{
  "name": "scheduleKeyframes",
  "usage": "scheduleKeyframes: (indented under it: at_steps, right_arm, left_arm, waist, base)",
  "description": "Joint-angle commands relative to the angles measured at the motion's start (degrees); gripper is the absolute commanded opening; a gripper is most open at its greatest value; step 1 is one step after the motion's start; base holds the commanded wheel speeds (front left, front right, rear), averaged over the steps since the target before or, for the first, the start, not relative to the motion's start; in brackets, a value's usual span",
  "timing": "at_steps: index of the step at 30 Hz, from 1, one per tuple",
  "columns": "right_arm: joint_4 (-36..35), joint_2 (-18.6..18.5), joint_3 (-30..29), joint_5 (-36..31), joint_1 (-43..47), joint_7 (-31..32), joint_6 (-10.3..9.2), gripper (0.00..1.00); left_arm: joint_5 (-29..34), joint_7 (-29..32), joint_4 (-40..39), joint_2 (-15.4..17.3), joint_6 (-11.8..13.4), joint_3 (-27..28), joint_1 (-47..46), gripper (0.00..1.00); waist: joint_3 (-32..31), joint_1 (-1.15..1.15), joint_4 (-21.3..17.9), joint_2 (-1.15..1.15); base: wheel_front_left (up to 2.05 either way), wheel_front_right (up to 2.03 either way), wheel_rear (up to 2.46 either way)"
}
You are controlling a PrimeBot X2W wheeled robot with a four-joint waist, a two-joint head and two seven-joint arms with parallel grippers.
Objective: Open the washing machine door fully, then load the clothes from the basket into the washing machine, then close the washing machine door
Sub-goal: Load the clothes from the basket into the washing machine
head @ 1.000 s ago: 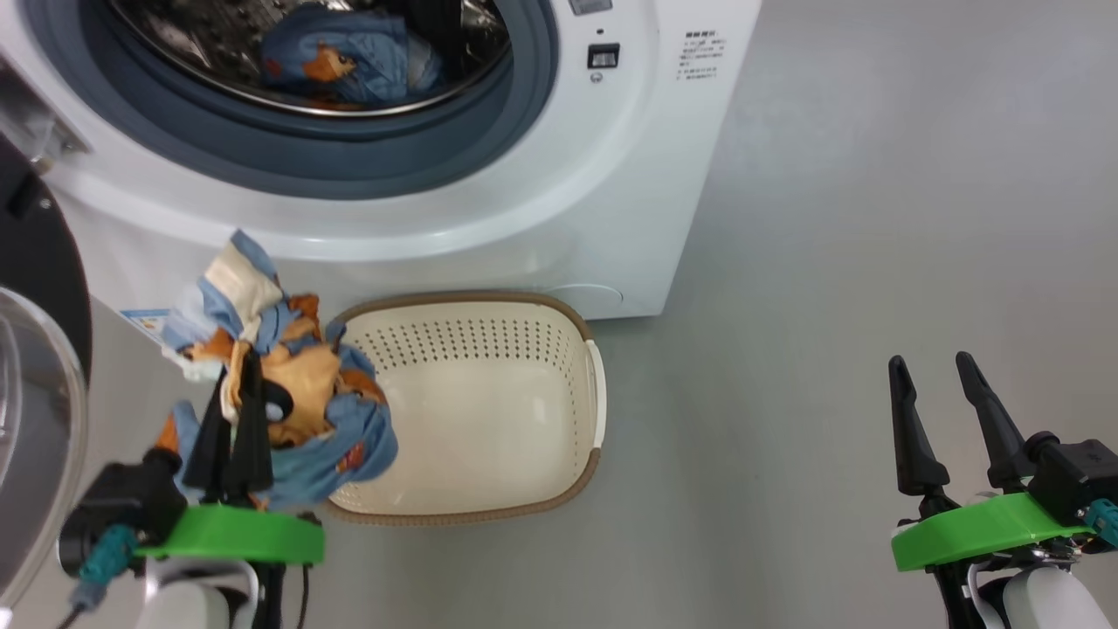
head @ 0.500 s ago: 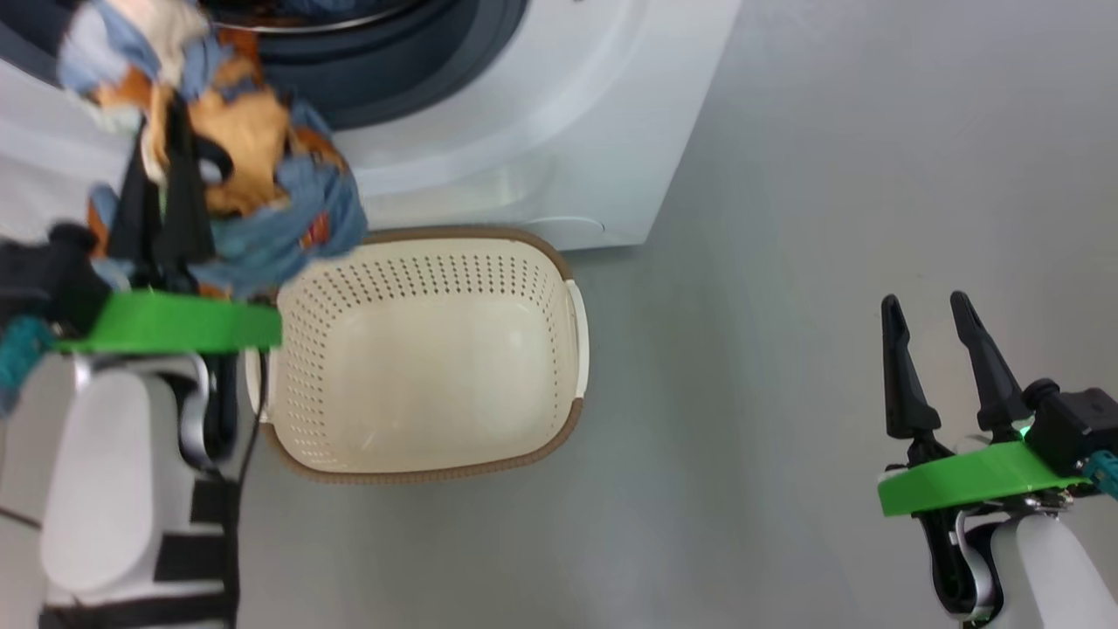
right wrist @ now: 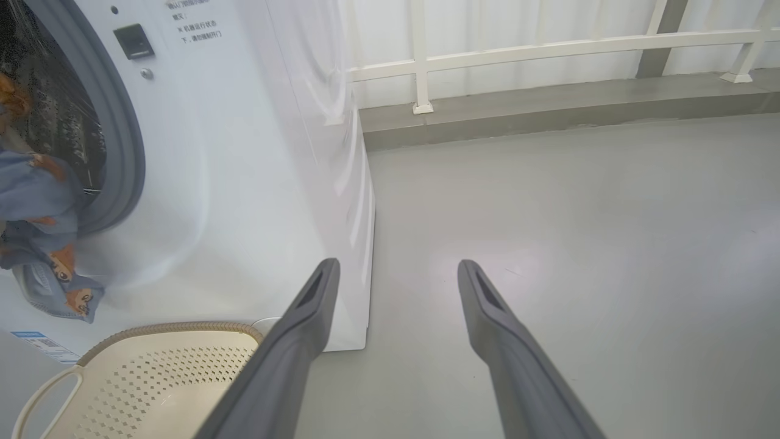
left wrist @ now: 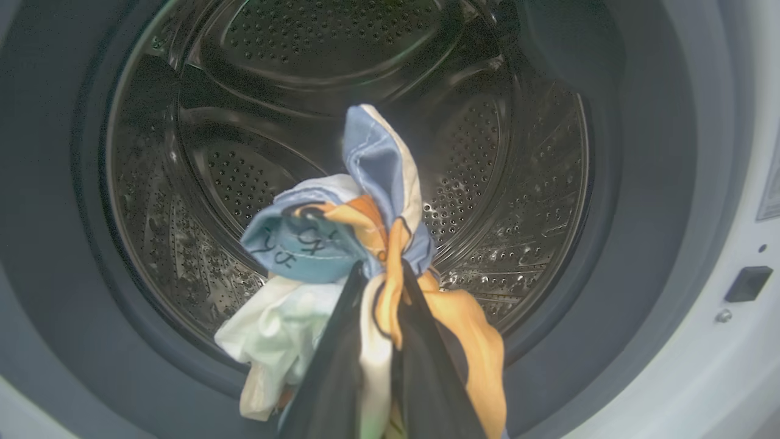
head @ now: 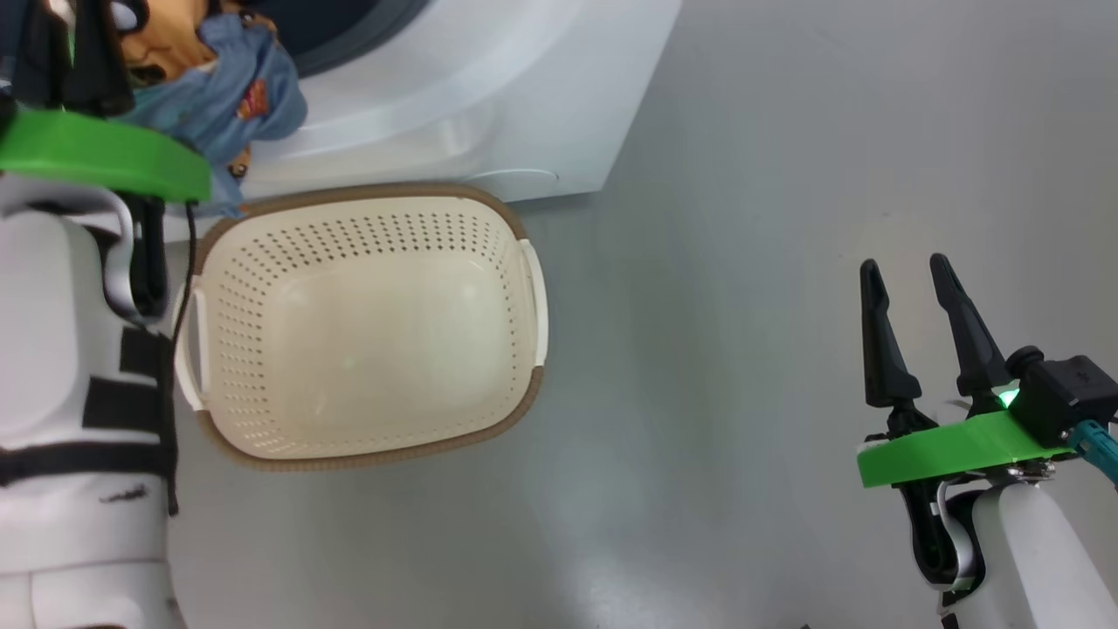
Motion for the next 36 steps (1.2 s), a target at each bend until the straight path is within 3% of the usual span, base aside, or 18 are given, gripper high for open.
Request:
scheduleKeyframes:
  at_steps: [1, 18, 24, 28, 36]
  right_arm:
    - [-1.37, 0.07, 1.64, 0.86, -0.95, -0.46, 0.42, 1.0]
    - [-2.15, 0.21, 6.66, 4.94, -3.91, -0.46, 0.42, 1.0]
    - [-2.35, 0.21, 7.37, 5.77, -4.38, -0.46, 0.42, 1.0]
    - [-2.7, 0.21, 7.64, 6.11, -4.71, -0.46, 0.42, 1.0]
    - [-3.06, 0.21, 7.97, 6.57, -5.6, -0.46, 0.42, 1.0]
  left_arm:
    - [1.37, -0.29, 1.27, 3.0, -0.12, 0.28, -3.0, 0.0]
    - [-0.57, -0.29, 24.92, 9.7, -0.11, -0.67, -21.36, 0.0]
    - [0.91, -0.29, 28.76, 11.39, 0.06, -2.26, -25.44, 0.0]
    - [2.58, -0.29, 25.29, 12.21, 0.47, -3.66, -28.18, 0.0]
    - [4.01, -0.29, 6.57, 12.69, 1.28, -2.43, -27.2, 0.0]
  waist:
    - [1.76, 0.0, -1.71, 0.0]
    - [7.93, 0.0, -8.52, 0.0]
    - [9.18, 0.0, -9.74, 0.0]
    - [10.01, 0.0, -10.13, 0.0]
    - [11.26, 0.0, -10.26, 0.0]
  base:
    - [0.0, 0.0, 0.0]
    - [0.0, 0.0, 0.0]
    - [0.0, 0.0, 0.0]
    - [0.0, 0.0, 0.0]
    - [0.0, 0.0, 0.0]
